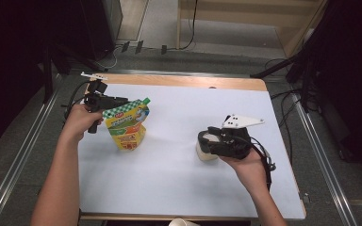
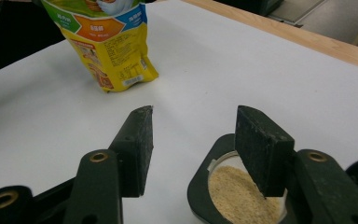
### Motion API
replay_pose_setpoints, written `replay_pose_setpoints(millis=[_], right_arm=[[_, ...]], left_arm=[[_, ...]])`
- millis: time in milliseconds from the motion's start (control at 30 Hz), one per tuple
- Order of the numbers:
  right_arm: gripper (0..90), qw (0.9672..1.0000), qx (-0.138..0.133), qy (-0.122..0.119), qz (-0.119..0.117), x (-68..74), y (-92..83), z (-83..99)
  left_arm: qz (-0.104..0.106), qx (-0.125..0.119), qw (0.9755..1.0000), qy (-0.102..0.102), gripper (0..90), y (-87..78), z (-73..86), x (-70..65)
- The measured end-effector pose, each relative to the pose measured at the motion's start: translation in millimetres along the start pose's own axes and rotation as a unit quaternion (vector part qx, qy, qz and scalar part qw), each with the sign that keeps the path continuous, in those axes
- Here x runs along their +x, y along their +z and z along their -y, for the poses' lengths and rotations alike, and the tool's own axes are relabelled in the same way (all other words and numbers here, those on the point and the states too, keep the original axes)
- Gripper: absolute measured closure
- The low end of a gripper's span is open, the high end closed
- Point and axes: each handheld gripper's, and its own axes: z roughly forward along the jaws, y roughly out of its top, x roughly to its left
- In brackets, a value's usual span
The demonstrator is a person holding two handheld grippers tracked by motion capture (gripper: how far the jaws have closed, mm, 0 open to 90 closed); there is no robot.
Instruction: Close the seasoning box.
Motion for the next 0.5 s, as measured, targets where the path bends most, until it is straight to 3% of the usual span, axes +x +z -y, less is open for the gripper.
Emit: replay_pose_setpoints(millis=[300, 500], right_arm=[[52.2, 0.9999, -0.011, 0.002, 0.012, -8.4, -15.2, -4.9], [61.4, 0.9998, -0.008, 0.006, 0.018, -15.1, -25.6, -7.6]], left_arm=[[-0.001, 0.003, 1.0, 0.002, 37.9, 1.0, 0.3, -0.6], [-0.001, 0.001, 1.0, 0.004, 37.9, 0.4, 0.1, -1.1]])
